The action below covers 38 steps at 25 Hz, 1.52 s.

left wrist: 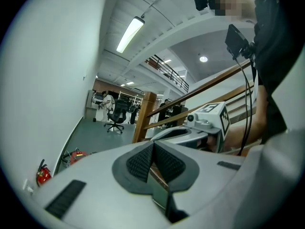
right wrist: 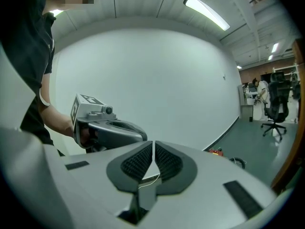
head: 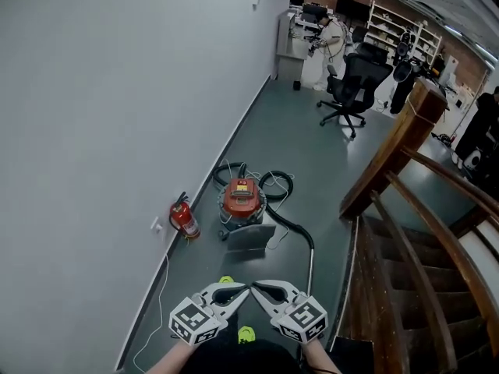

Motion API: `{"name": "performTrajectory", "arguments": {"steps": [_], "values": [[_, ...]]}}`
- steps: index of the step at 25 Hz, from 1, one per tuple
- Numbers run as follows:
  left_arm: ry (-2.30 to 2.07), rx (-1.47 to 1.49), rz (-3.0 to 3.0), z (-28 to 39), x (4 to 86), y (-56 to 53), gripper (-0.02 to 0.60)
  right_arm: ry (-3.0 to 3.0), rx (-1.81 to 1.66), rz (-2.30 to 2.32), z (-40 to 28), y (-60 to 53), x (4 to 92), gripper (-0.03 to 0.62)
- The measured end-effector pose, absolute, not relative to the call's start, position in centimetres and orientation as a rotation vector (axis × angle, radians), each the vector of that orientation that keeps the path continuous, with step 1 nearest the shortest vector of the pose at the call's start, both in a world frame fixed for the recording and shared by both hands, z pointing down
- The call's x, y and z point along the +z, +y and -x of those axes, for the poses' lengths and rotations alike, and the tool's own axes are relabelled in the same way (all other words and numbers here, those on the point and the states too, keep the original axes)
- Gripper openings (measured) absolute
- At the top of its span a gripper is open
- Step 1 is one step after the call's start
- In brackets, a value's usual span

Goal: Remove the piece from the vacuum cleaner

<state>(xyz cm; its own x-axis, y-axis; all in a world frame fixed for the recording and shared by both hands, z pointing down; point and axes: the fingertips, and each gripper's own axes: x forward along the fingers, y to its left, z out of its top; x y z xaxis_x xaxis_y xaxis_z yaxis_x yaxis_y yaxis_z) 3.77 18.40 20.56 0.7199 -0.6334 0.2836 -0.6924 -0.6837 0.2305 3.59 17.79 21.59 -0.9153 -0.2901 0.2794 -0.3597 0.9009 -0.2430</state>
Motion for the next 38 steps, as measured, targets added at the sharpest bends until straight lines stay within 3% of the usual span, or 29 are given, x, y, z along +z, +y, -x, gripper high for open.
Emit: {"name": "performTrajectory", "arguments": {"steps": [38], "values": [[-0.783,0.308,-2.676,3.8,22.6,-4.6,0.008,-2.66,0.442,-0.658,4.1,-5.4,24.2,0.017]]}}
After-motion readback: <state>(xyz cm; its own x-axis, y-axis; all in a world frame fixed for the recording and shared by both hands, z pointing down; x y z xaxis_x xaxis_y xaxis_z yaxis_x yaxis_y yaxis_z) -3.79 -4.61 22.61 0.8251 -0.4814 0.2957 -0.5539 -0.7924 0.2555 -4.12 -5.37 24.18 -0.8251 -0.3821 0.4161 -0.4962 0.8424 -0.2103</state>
